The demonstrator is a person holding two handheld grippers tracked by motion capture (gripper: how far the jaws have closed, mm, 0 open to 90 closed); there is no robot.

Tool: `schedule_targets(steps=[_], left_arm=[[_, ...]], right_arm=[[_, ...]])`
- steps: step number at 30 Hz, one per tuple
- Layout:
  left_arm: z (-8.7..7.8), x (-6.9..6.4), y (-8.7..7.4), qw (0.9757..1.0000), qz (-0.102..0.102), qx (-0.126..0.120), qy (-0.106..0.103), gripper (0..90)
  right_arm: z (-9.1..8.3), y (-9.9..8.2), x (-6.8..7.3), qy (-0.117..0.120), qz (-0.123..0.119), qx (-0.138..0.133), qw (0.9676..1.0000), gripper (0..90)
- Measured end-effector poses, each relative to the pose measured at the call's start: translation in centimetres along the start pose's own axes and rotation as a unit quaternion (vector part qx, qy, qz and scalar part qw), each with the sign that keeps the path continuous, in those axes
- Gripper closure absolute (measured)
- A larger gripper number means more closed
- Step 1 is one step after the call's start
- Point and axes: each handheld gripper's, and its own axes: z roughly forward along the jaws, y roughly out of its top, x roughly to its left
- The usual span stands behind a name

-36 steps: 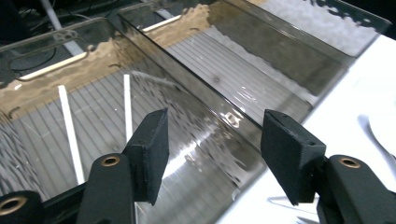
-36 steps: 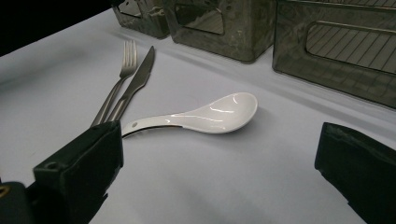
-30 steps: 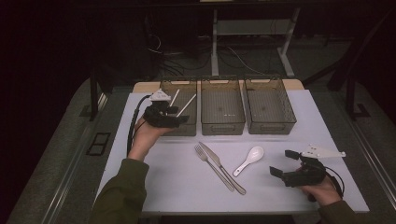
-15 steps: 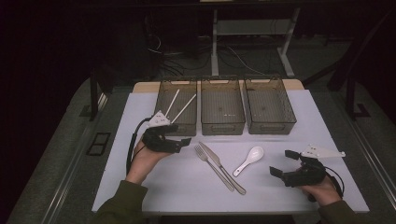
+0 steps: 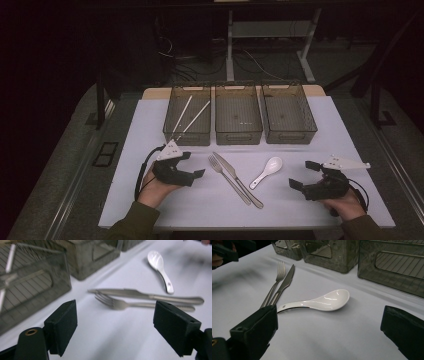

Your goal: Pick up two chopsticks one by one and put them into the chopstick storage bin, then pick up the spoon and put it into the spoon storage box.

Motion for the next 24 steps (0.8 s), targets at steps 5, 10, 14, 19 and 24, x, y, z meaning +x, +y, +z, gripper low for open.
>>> schedule_targets(steps=[5, 10, 14, 19, 24], left_arm=[[-0.1, -0.3, -1.3, 1.0000, -0.002, 0.001, -0.006, 17.0], [-0.4, -0.4, -1.8, 0.9998, -0.006, -0.014, -0.012, 12.9], [-0.5, -0.4, -2.2, 0.9997, -0.013, -0.020, -0.005, 7.6], [-0.5, -0.4, -2.3, 0.9997, -0.017, -0.018, 0.002, 0.6], [-0.3, -0.4, -2.2, 0.9997, -0.019, -0.012, 0.000, 0.0]], right_arm=[[0.0, 0.0, 0.1, 0.000, -0.002, 0.000, 1.0000, 1.1], [-0.1, 0.0, 0.0, 0.000, -0.001, 0.000, 1.0000, 1.1], [-0.1, 0.1, 0.0, 0.000, -0.002, 0.003, 1.0000, 1.1], [-0.3, 0.2, -0.2, -0.002, -0.003, 0.002, 1.0000, 1.1], [-0.2, 0.6, -0.2, 0.000, -0.009, 0.031, 0.9995, 3.5]])
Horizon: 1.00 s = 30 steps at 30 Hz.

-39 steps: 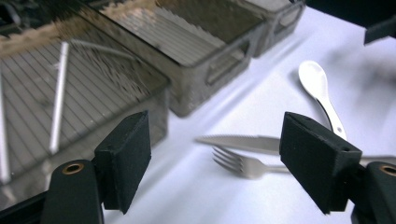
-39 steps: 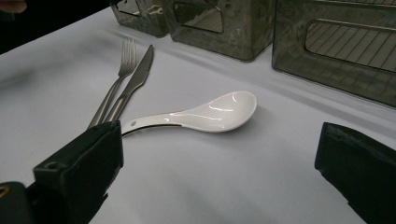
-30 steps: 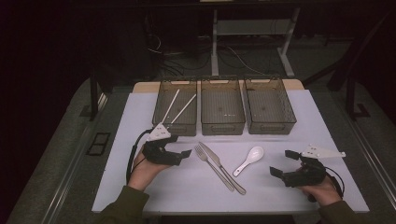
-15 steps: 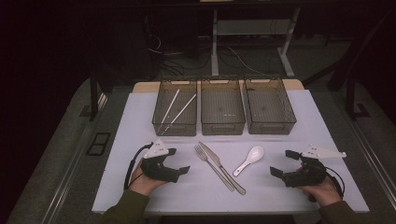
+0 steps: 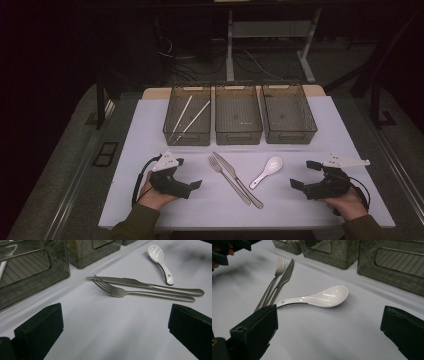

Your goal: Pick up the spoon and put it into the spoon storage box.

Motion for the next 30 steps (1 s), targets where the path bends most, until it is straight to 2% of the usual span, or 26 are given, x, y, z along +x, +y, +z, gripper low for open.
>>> schedule_targets(steps=[3, 4, 6, 11, 16, 18, 25, 30], left_arm=[[0.0, -0.1, 0.0, 1.0000, -0.002, 0.006, 0.000, 0.0], [0.0, -0.1, 0.0, 1.0000, -0.002, 0.008, 0.002, 0.0], [0.0, -0.1, 0.1, 1.0000, -0.004, 0.009, -0.001, 0.0], [0.1, -0.2, 0.1, 0.9999, -0.001, 0.012, -0.003, 0.0], [0.2, -0.4, 0.1, 0.9999, 0.004, 0.012, -0.002, 0.0], [0.2, -0.4, 0.1, 0.9999, 0.006, 0.012, -0.001, 0.0], [0.3, -0.5, 0.1, 0.9998, 0.010, 0.018, -0.005, 0.0], [0.4, -0.5, 0.1, 0.9998, 0.009, 0.017, -0.007, 0.0]], right_arm=[[0.2, 0.4, 0.0, 0.001, -0.012, 0.013, 0.9998, 8.5], [0.3, 0.6, 0.1, -0.001, -0.016, 0.018, 0.9997, 13.7], [0.7, 0.9, 0.0, -0.001, -0.021, 0.025, 0.9995, 15.8], [1.4, 1.7, -0.3, -0.001, -0.017, 0.041, 0.9990, 26.7], [2.1, 2.8, -0.7, 0.007, -0.014, 0.046, 0.9988, 44.0], [2.6, 3.3, -0.8, 0.003, -0.015, 0.048, 0.9987, 48.9], [4.9, 5.2, -1.2, 0.011, -0.023, 0.066, 0.9975, 67.3], [6.7, 6.3, -1.3, 0.005, -0.032, 0.082, 0.9961, 80.3]])
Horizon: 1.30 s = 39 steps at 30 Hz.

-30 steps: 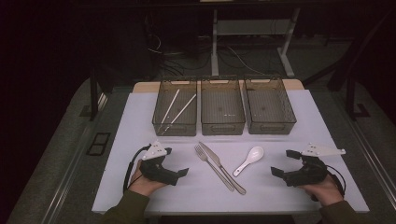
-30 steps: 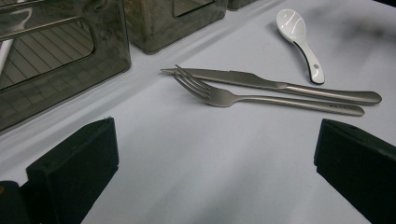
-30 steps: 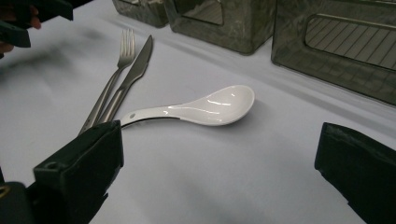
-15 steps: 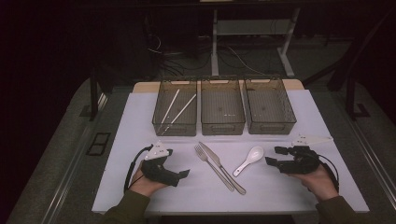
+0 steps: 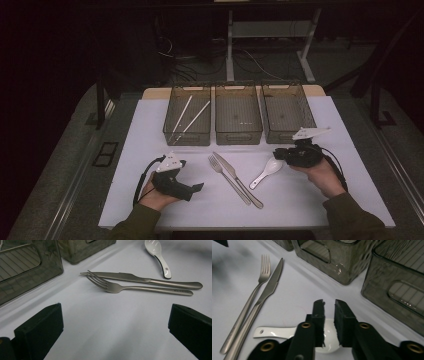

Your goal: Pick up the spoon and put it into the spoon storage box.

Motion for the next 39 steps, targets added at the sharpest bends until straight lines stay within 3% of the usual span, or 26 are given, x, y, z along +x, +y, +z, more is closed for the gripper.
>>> schedule_targets(steps=[5, 13, 21, 39], left_arm=[[0.0, 0.0, 0.0, 1.0000, 0.004, -0.001, -0.001, 0.0], [0.1, 0.0, 0.0, 1.0000, 0.003, 0.001, -0.003, 0.0], [0.1, 0.0, 0.0, 1.0000, 0.002, 0.001, -0.004, 0.0], [0.0, -0.1, 0.0, 1.0000, 0.005, 0.002, -0.007, 0.0]], right_arm=[[1.3, 0.8, -0.4, -0.003, -0.008, 0.014, 0.9999, 89.4], [3.0, 1.6, -0.6, -0.006, -0.012, 0.042, 0.9990, 89.7], [4.5, 1.1, -0.8, -0.022, -0.019, 0.086, 0.9959, 89.6], [3.4, 0.2, -1.0, -0.021, -0.016, 0.098, 0.9949, 89.7]])
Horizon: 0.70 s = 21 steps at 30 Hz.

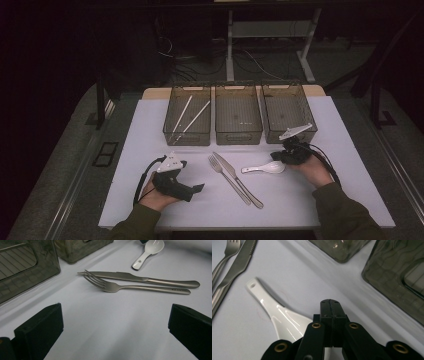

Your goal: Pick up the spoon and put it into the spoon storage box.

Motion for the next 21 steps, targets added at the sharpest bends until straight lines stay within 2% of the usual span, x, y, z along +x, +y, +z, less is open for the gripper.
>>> schedule_targets(steps=[8, 12, 14, 19, 21], left_arm=[[0.0, 0.0, 0.0, 1.0000, 0.000, 0.000, -0.001, 0.0], [0.0, 0.0, 0.0, 1.0000, 0.000, 0.000, -0.002, 0.0], [0.0, 0.0, 0.0, 1.0000, 0.000, 0.001, -0.002, 0.0], [0.0, 0.0, 0.0, 1.0000, 0.000, 0.000, -0.002, 0.0], [0.0, 0.0, 0.0, 1.0000, 0.000, 0.001, -0.003, 0.0]], right_arm=[[-0.4, -0.5, -0.1, 0.000, 0.006, -0.001, 1.0000, 89.6], [-0.8, -0.5, -0.2, 0.006, 0.012, -0.016, 0.9998, 86.1], [-1.3, -0.5, -0.1, 0.011, 0.013, -0.027, 0.9995, 81.8], [-2.6, -1.0, 0.3, 0.028, 0.020, -0.048, 0.9983, 62.2], [-3.1, -1.4, 0.5, 0.027, 0.016, -0.055, 0.9980, 56.3]])
